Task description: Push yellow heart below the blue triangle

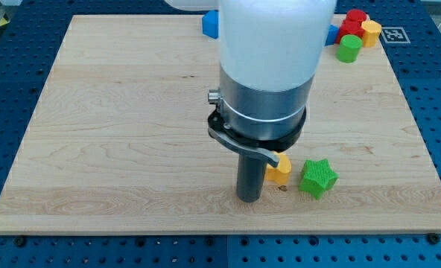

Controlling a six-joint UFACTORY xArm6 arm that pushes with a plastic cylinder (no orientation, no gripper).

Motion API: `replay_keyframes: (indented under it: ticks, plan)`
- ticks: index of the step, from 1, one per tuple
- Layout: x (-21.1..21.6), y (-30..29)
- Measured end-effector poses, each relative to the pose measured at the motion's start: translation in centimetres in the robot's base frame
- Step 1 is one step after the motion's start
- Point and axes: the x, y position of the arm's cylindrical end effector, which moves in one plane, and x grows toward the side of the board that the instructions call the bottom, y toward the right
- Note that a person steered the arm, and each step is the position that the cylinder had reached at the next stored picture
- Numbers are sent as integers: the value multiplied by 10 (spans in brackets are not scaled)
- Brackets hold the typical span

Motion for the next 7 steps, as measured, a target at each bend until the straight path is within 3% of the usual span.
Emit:
replay_keyframes:
  ticks: [3, 5, 7]
  plan:
    - [-62, 29]
    - [-8, 28]
    - [-27, 45]
